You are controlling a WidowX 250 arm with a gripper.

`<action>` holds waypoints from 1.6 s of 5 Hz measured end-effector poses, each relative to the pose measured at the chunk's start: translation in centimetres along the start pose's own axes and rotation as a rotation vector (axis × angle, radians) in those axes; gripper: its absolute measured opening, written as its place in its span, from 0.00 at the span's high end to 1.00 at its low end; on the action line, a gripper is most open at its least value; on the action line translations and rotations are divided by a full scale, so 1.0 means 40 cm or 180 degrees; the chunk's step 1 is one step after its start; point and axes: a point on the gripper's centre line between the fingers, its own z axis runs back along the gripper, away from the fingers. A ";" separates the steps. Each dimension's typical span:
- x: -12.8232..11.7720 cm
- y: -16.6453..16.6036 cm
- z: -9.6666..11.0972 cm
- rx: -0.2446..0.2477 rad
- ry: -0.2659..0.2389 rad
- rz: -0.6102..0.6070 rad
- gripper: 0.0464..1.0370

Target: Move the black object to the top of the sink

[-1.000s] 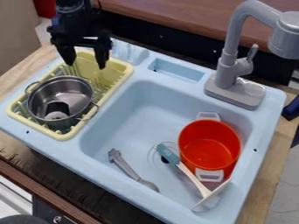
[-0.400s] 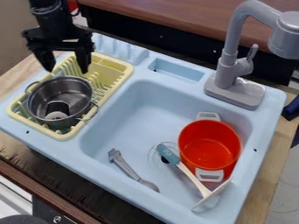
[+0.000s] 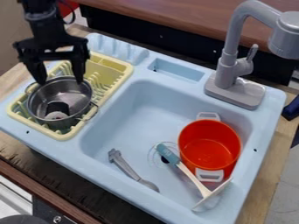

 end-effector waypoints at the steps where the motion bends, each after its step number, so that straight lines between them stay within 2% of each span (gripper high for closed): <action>1: -0.026 0.003 0.006 -0.0043 -0.0036 0.0173 0.04; 2: -0.040 0.007 -0.003 -0.0080 0.0022 0.0317 0.04; 3: -0.050 0.007 -0.017 -0.0007 0.0006 0.0437 0.04; 4: -0.040 0.018 -0.016 0.0080 -0.0079 0.0464 0.04; 5: -0.043 0.026 -0.011 0.0074 -0.0021 0.0452 0.04; 6: -0.043 0.027 -0.020 0.0155 -0.0079 0.0385 0.04; 8: -0.047 0.023 -0.053 0.0215 -0.0037 0.0433 0.04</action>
